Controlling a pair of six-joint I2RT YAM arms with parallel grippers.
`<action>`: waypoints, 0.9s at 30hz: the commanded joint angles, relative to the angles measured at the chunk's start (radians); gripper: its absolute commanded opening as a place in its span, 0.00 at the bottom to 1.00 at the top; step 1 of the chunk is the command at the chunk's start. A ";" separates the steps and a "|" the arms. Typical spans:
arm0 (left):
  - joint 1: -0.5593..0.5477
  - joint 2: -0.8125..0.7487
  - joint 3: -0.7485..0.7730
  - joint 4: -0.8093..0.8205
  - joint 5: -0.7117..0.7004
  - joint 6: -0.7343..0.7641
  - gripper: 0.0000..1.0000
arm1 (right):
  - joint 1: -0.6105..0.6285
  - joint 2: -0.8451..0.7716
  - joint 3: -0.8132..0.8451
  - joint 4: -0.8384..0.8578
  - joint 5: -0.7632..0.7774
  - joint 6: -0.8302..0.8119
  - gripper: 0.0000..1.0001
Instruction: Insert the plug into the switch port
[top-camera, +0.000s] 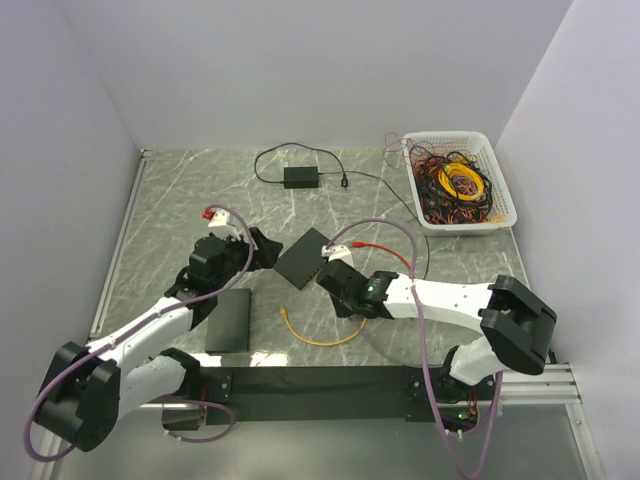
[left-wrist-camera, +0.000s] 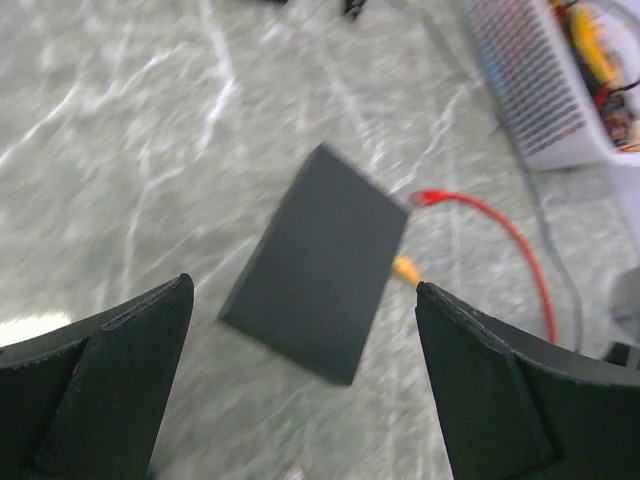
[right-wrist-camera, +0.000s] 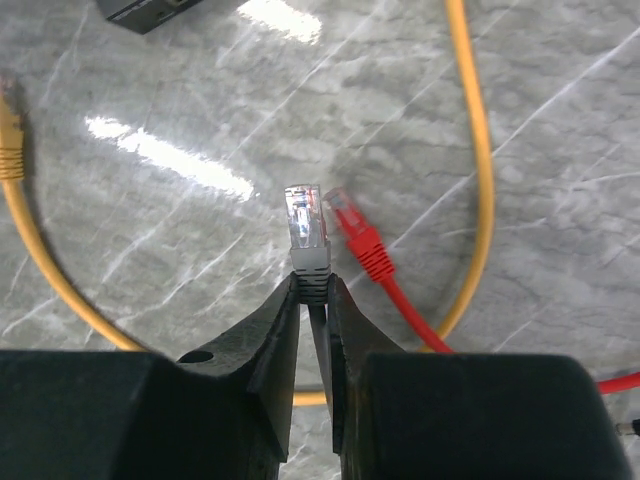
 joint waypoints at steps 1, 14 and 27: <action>0.004 0.025 0.020 0.224 0.045 -0.023 1.00 | -0.018 -0.025 0.012 0.001 0.003 -0.025 0.00; 0.092 0.255 0.013 0.480 0.170 0.002 0.99 | -0.033 0.101 0.119 0.055 -0.044 -0.090 0.00; 0.122 0.608 0.054 0.738 0.397 -0.092 0.95 | -0.087 0.200 0.196 0.127 -0.170 -0.147 0.00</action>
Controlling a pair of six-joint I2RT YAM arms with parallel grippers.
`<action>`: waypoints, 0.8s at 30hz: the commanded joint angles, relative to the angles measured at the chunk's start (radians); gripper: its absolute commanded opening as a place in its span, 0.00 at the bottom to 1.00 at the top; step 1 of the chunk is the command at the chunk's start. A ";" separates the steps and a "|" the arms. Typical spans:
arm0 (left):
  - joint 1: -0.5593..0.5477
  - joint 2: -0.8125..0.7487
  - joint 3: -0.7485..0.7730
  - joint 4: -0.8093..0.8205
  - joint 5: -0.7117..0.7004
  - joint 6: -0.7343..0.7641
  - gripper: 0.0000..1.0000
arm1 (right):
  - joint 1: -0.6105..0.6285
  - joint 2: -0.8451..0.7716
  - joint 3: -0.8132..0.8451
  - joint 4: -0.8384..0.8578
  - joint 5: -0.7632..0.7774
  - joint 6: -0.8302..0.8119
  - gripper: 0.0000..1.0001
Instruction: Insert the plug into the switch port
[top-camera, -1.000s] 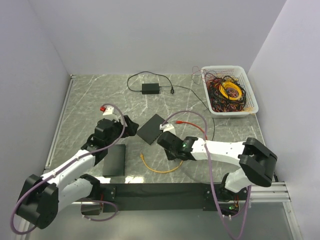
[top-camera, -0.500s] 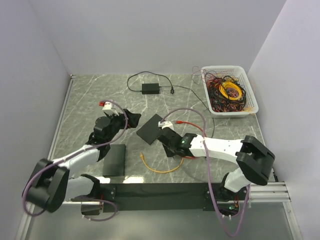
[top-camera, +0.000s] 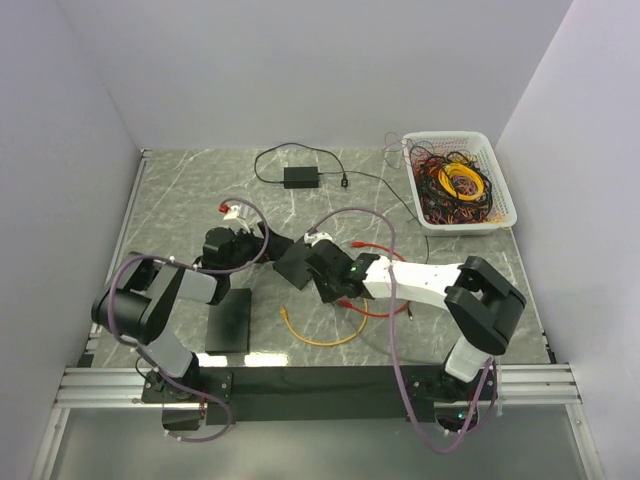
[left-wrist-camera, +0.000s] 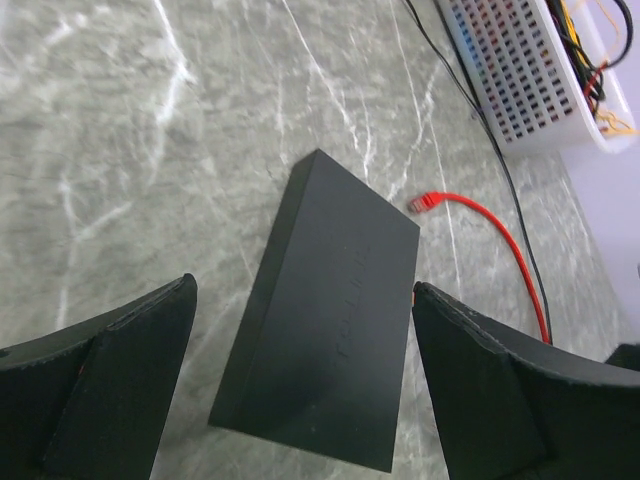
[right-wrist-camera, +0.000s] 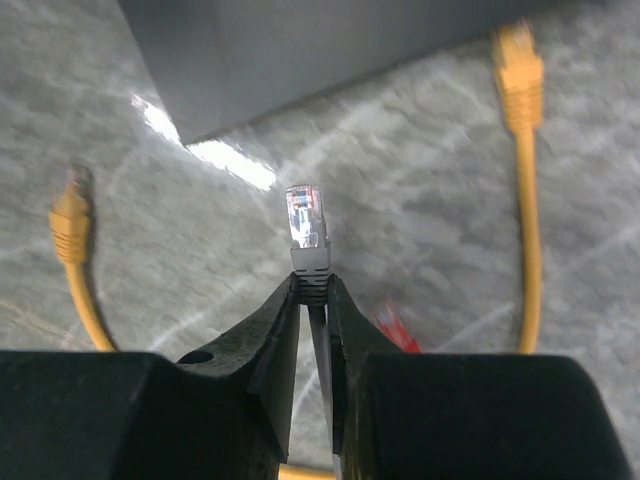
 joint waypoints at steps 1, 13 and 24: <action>0.006 0.047 0.024 0.159 0.106 -0.031 0.95 | -0.004 0.034 0.076 0.042 -0.031 -0.031 0.00; 0.006 0.155 -0.005 0.242 0.172 -0.037 0.93 | -0.009 0.126 0.125 0.039 -0.056 -0.030 0.00; -0.002 0.195 -0.002 0.233 0.177 -0.010 0.92 | -0.033 0.126 0.133 0.043 -0.056 -0.023 0.00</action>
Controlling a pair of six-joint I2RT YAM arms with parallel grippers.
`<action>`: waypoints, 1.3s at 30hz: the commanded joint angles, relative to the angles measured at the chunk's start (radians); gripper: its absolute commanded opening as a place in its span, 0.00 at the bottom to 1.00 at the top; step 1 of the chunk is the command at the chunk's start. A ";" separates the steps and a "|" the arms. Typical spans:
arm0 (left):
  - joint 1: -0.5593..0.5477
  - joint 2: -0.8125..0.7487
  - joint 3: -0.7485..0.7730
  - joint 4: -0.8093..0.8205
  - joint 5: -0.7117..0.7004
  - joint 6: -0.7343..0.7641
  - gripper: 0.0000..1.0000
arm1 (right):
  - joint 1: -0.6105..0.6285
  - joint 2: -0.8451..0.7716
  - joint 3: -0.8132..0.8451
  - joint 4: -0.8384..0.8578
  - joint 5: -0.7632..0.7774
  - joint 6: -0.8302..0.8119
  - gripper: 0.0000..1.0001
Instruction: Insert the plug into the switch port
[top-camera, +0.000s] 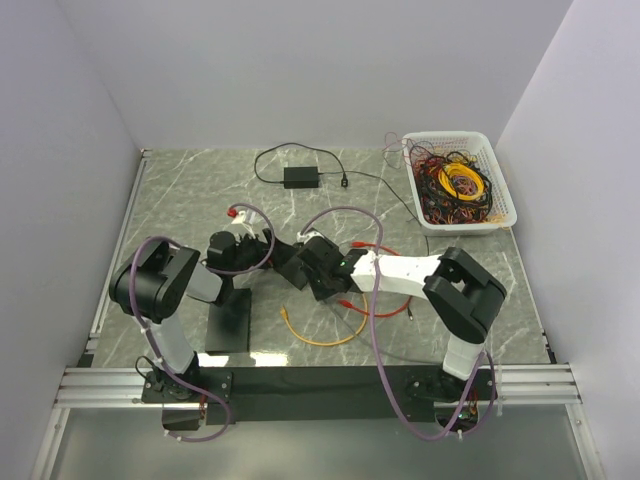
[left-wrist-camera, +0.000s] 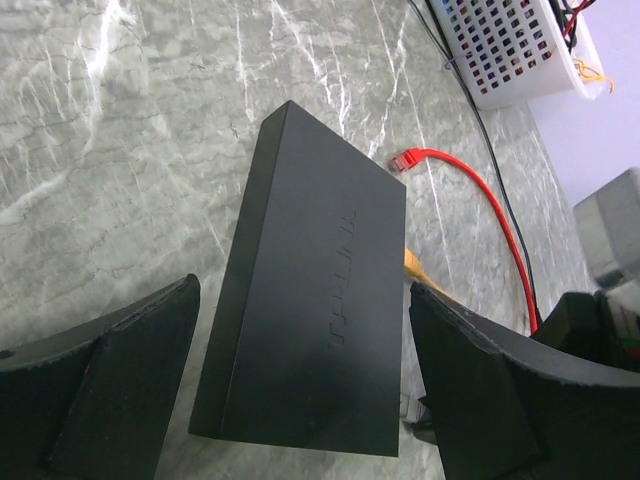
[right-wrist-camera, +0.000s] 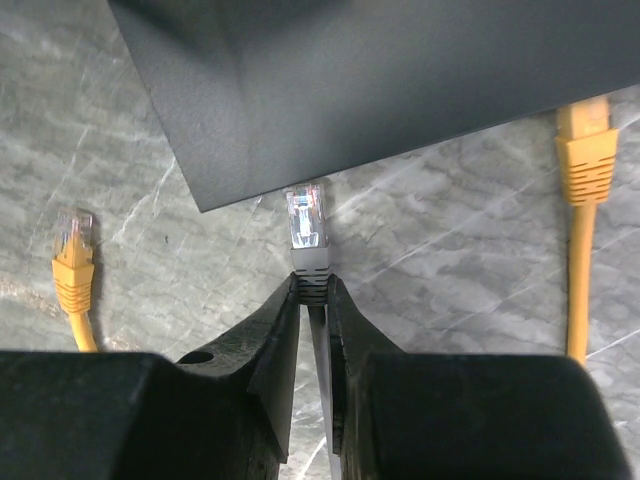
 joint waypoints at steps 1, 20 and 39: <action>-0.006 0.012 -0.002 0.050 0.023 0.019 0.92 | -0.012 -0.010 0.052 0.019 0.000 0.004 0.00; -0.066 0.052 0.015 0.012 -0.033 0.042 0.91 | -0.016 -0.004 0.070 0.035 -0.031 0.016 0.00; -0.069 0.110 0.012 0.015 0.027 0.061 0.89 | -0.014 0.027 0.047 0.146 0.044 0.004 0.00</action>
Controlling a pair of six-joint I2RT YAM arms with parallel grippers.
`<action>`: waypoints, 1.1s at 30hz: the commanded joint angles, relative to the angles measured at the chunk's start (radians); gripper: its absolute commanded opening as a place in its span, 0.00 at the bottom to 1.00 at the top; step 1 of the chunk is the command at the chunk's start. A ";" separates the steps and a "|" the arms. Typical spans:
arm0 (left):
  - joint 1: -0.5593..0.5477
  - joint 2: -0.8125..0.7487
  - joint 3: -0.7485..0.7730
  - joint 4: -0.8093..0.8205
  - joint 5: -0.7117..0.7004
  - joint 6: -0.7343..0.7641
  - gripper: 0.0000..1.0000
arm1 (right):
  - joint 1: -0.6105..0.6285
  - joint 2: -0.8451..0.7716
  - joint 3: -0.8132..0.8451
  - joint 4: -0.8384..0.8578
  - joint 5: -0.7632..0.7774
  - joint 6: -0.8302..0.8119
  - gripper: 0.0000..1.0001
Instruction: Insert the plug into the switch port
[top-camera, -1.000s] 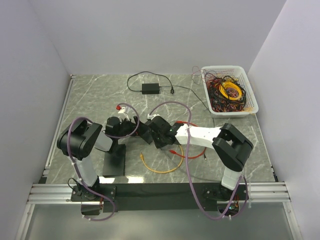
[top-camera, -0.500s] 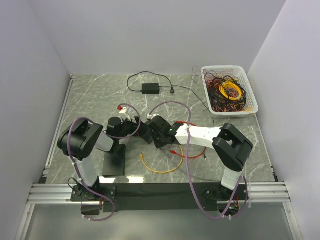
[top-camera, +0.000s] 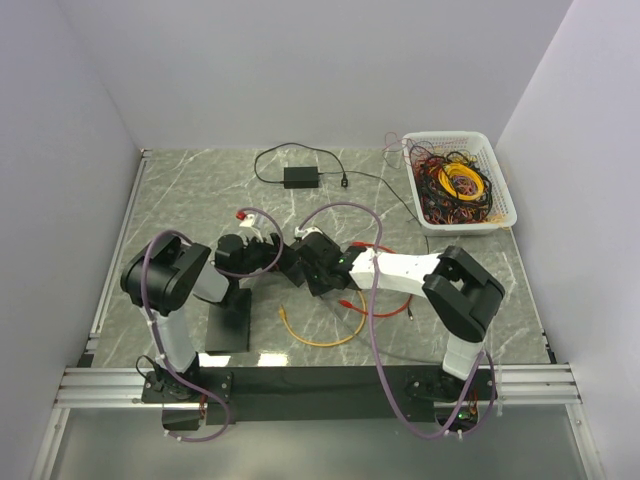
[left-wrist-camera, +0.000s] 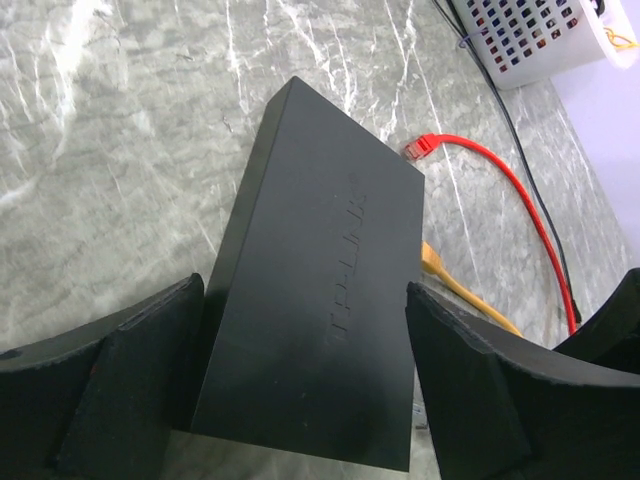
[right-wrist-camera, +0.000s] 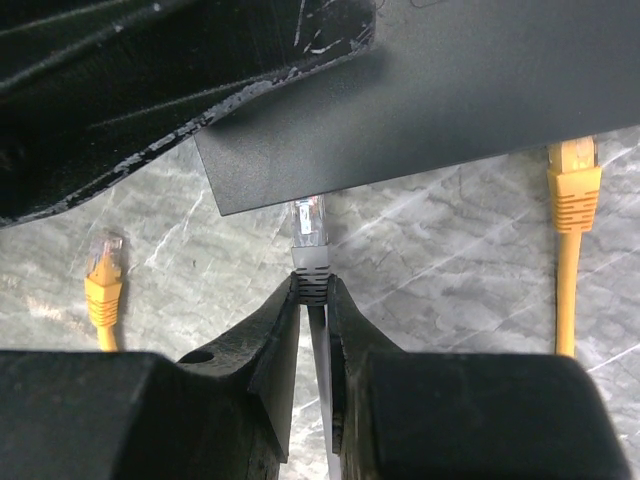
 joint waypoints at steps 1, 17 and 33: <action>-0.015 0.049 0.004 -0.033 0.080 0.002 0.87 | -0.007 0.019 0.010 0.133 0.052 -0.015 0.00; -0.015 0.133 0.035 -0.027 0.135 0.018 0.48 | -0.005 0.069 0.037 0.147 0.094 -0.024 0.00; -0.060 0.141 0.069 -0.105 0.192 0.123 0.22 | -0.005 0.106 0.143 0.087 0.112 -0.051 0.00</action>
